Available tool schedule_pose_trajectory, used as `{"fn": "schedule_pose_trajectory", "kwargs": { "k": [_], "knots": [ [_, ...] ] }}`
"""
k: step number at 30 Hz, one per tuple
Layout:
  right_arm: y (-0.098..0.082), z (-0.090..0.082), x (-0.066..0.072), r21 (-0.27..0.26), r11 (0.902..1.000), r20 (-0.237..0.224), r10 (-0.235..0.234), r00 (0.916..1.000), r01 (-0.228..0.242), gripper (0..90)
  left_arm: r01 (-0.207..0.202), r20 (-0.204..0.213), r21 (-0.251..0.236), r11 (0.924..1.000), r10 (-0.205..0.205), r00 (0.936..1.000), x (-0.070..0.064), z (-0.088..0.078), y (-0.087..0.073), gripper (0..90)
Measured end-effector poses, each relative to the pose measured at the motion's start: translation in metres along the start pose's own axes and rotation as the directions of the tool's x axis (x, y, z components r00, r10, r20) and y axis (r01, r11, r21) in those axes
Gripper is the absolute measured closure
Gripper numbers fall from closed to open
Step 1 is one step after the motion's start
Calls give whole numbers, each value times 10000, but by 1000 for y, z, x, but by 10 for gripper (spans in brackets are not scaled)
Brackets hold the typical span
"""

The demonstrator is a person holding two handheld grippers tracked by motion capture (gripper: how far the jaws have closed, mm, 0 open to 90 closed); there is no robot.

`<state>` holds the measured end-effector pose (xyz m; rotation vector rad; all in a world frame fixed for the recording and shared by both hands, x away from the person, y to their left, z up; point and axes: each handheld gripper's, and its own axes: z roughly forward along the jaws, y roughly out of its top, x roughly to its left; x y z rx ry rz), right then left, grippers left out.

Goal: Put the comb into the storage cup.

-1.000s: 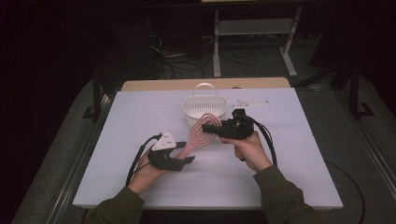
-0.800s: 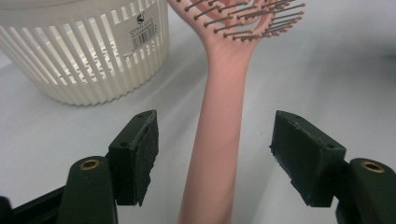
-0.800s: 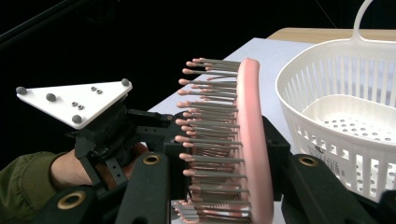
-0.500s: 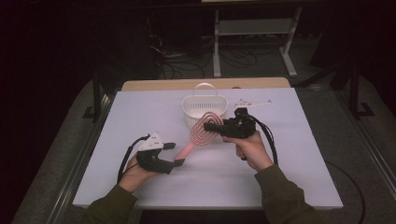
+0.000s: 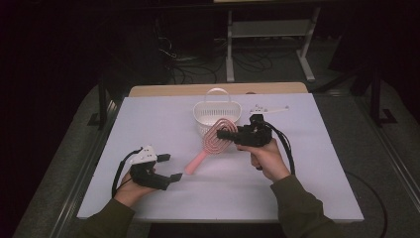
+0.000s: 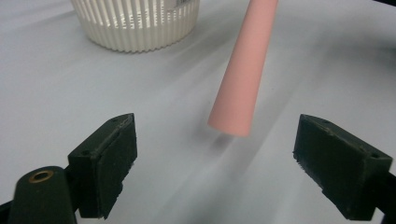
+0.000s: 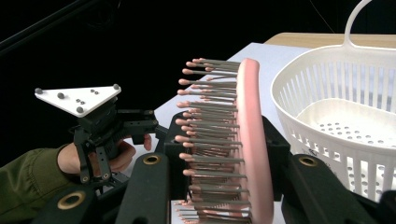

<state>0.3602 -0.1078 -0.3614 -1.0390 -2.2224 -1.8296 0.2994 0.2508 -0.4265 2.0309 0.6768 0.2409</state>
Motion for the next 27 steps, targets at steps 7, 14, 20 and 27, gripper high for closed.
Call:
{"fn": "schedule_pose_trajectory", "kwargs": {
  "k": [7,14,20,27],
  "knots": [
    [1,-1,0,-60,10000,37,1,10000,0,634,20,-93,328,9995,-17,10000,1,-5,-10,0],
    [2,-3,-1,-147,9999,23,56,10000,-55,635,263,-252,470,9985,-251,9994,5,-7,-15,0],
    [5,-6,-2,-273,9996,56,67,10000,-65,634,361,-236,492,9981,-350,9991,6,-7,-15,0],
    [13,-11,0,-403,9992,144,-45,9999,50,634,408,-410,405,9983,-392,9984,5,-8,-14,1]
  ]
}}
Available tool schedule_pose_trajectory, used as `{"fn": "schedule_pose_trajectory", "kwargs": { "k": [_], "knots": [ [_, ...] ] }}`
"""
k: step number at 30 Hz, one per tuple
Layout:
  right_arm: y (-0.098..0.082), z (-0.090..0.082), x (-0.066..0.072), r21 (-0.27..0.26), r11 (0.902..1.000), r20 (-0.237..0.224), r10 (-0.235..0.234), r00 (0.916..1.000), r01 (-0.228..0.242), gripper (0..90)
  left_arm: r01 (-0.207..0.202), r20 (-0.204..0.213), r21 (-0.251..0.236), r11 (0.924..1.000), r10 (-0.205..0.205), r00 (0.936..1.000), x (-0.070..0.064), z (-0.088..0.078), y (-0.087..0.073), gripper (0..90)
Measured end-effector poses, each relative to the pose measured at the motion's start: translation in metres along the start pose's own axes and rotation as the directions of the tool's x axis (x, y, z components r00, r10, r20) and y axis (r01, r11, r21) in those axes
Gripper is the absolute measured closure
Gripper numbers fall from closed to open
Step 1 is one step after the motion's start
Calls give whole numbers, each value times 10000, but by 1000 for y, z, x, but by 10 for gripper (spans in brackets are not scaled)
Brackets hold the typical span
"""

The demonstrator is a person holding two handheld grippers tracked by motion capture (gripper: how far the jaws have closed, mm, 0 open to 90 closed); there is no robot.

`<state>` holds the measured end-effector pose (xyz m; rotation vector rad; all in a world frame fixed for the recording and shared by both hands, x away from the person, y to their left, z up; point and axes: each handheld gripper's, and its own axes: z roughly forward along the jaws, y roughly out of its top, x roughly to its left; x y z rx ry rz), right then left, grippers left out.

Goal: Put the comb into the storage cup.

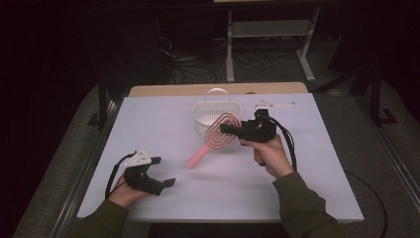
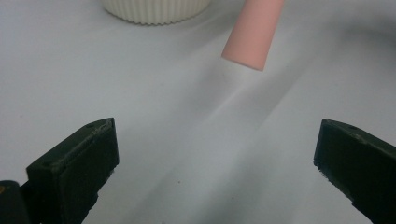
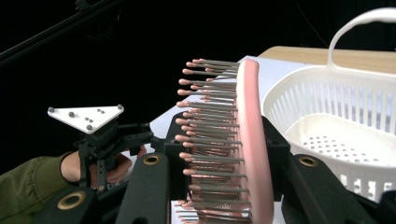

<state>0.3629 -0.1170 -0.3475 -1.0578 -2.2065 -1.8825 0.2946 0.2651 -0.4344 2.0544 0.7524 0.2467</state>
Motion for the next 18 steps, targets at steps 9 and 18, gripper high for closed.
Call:
{"fn": "schedule_pose_trajectory", "kwargs": {
  "k": [9,18],
  "knots": [
    [16,-5,0,-229,9996,70,-140,9999,142,635,-150,-21,-29,9999,150,9999,-1,0,1,1],
    [31,-9,0,-469,9988,75,-146,9999,149,635,-25,-94,80,10000,26,10000,-2,0,1,1]
  ]
}}
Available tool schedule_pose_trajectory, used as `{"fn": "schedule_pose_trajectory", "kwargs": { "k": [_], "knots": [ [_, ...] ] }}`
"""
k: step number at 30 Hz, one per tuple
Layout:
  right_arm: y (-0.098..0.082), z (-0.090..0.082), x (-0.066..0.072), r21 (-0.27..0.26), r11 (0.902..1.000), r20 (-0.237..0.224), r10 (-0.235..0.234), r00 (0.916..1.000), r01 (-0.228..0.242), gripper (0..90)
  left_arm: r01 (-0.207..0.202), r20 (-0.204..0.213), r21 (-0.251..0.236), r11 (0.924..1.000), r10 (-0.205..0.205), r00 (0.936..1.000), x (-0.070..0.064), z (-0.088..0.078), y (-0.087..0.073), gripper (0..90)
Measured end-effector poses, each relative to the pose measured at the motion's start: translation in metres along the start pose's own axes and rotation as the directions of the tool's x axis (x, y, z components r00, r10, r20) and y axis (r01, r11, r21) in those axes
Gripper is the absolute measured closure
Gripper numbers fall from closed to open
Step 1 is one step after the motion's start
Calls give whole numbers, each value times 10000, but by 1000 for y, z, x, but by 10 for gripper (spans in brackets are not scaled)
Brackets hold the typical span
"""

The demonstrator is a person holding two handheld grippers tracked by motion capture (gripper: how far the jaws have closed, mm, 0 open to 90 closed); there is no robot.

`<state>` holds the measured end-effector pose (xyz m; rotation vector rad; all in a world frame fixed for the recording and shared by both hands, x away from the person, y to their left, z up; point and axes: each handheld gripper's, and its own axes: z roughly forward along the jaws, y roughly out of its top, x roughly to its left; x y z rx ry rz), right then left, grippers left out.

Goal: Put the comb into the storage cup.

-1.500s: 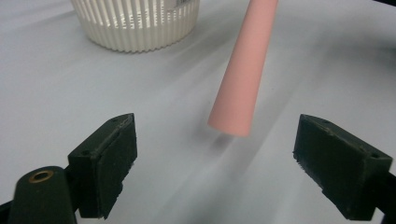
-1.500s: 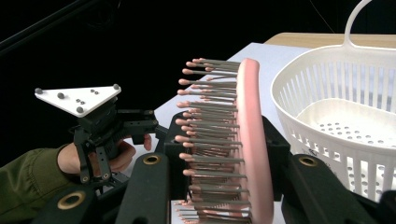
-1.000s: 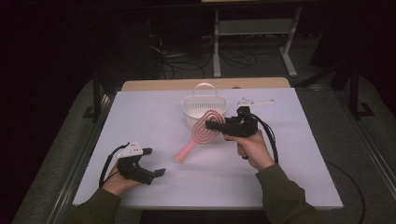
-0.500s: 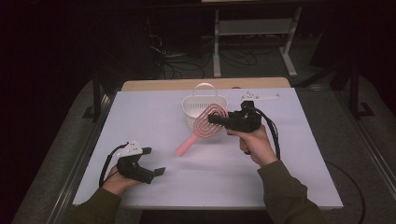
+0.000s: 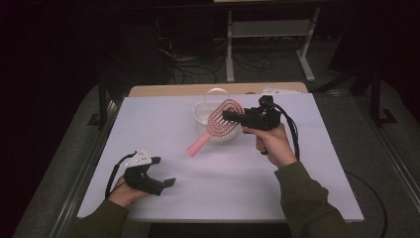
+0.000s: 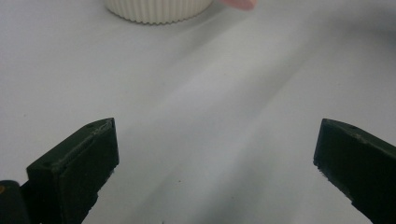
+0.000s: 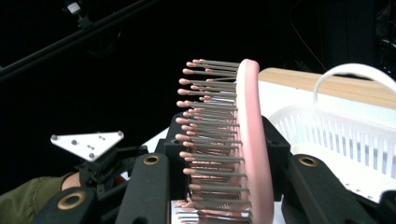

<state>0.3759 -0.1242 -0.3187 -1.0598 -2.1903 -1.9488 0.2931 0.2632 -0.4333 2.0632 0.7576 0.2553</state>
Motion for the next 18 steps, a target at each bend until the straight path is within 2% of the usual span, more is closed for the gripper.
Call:
{"fn": "schedule_pose_trajectory", "kwargs": {
  "k": [18],
  "knots": [
    [34,-9,-2,-594,9981,235,-174,9996,188,635,13,-45,130,9999,-12,10000,-1,1,-1,1]
  ]
}}
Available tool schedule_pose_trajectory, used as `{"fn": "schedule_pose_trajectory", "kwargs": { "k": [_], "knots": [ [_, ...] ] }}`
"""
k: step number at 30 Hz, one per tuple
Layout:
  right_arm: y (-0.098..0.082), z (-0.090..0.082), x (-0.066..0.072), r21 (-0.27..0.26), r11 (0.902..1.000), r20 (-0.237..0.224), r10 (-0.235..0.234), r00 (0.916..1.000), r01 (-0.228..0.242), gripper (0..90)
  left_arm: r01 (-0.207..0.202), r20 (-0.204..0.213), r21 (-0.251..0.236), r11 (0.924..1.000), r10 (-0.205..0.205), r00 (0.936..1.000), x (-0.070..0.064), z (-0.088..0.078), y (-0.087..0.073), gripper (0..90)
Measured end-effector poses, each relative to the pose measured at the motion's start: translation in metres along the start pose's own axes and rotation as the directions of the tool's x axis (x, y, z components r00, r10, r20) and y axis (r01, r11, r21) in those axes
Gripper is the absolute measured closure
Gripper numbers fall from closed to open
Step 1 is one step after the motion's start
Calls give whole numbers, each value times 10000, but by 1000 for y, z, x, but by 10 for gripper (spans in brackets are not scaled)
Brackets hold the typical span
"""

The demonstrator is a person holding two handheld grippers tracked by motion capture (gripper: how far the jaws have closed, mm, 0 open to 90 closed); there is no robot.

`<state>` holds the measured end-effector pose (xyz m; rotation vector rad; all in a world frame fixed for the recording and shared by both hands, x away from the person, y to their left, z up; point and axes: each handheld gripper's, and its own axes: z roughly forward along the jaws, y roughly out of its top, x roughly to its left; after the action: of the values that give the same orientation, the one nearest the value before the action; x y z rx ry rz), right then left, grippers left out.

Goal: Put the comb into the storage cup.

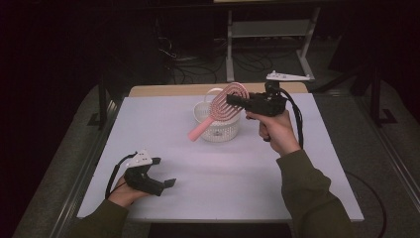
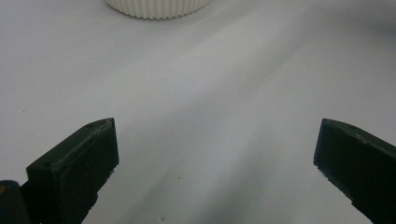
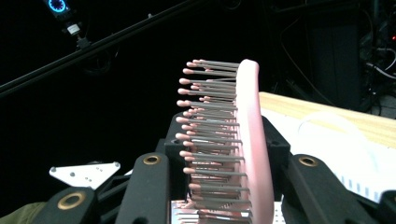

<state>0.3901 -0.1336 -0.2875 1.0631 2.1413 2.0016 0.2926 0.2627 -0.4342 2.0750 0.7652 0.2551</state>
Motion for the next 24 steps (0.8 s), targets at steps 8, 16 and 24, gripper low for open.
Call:
{"fn": "schedule_pose_trajectory", "kwargs": {
  "k": [8,16,24],
  "knots": [
    [15,-2,-5,-210,9997,278,-104,9996,109,635,-37,-18,6,10000,37,10000,-1,0,0,1],
    [22,-3,-15,-395,9992,678,15,9977,12,634,-86,-30,49,10000,86,10000,0,0,0,1],
    [24,-6,-28,-645,9979,1315,169,9912,-85,635,-103,-8,105,9999,103,9999,0,1,-1,1]
  ]
}}
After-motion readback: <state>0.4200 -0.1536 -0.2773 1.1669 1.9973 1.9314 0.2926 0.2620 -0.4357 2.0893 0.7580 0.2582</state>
